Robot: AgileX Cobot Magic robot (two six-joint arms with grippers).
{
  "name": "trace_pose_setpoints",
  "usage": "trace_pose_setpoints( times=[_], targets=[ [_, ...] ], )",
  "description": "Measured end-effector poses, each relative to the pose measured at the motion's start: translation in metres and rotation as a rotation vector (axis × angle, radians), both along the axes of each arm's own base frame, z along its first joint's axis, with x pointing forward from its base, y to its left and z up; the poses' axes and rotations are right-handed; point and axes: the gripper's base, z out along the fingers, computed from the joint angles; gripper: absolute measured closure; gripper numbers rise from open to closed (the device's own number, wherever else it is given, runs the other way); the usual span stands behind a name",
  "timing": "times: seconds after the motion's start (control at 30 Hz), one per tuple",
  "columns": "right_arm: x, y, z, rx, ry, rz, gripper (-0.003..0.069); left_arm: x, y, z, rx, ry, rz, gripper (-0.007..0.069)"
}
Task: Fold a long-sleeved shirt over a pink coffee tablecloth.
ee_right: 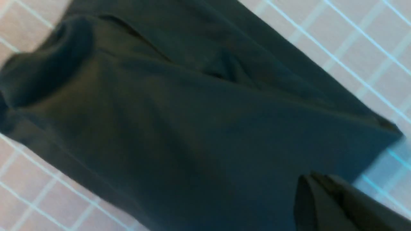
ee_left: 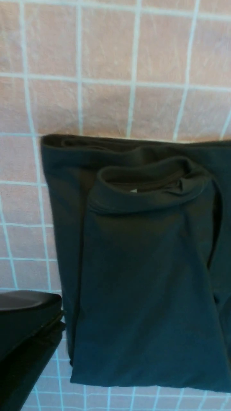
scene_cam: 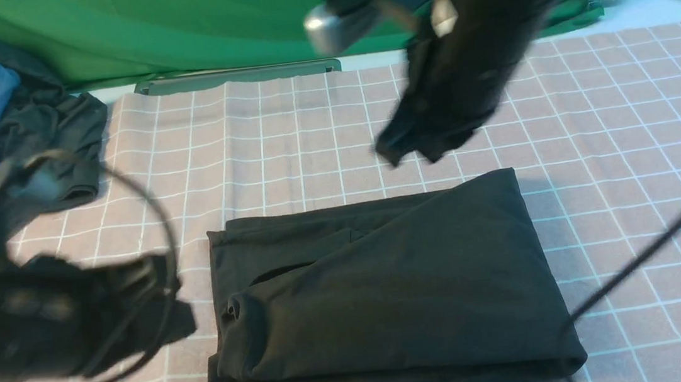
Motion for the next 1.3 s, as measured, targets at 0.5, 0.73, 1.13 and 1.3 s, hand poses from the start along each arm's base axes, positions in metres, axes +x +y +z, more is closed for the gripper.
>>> trace_pose_setpoints(
  times=[0.5, 0.73, 1.13, 1.3],
  targets=[
    [-0.031, -0.029, -0.069, -0.021, 0.107, -0.016, 0.0624, 0.121, -0.018, -0.067, 0.217, 0.245, -0.116, 0.0557],
    [-0.027, -0.025, -0.065, 0.034, 0.046, -0.017, 0.0624, 0.136, -0.018, -0.098, 0.26, 0.302, -0.104, 0.0305],
    [-0.023, -0.022, -0.063, 0.072, -0.003, -0.017, 0.0624, 0.138, -0.022, -0.113, 0.251, 0.341, -0.171, 0.0407],
    [-0.022, -0.022, -0.063, 0.077, -0.008, -0.017, 0.0624, 0.137, -0.022, -0.11, 0.263, 0.321, -0.214, 0.0574]
  ],
)
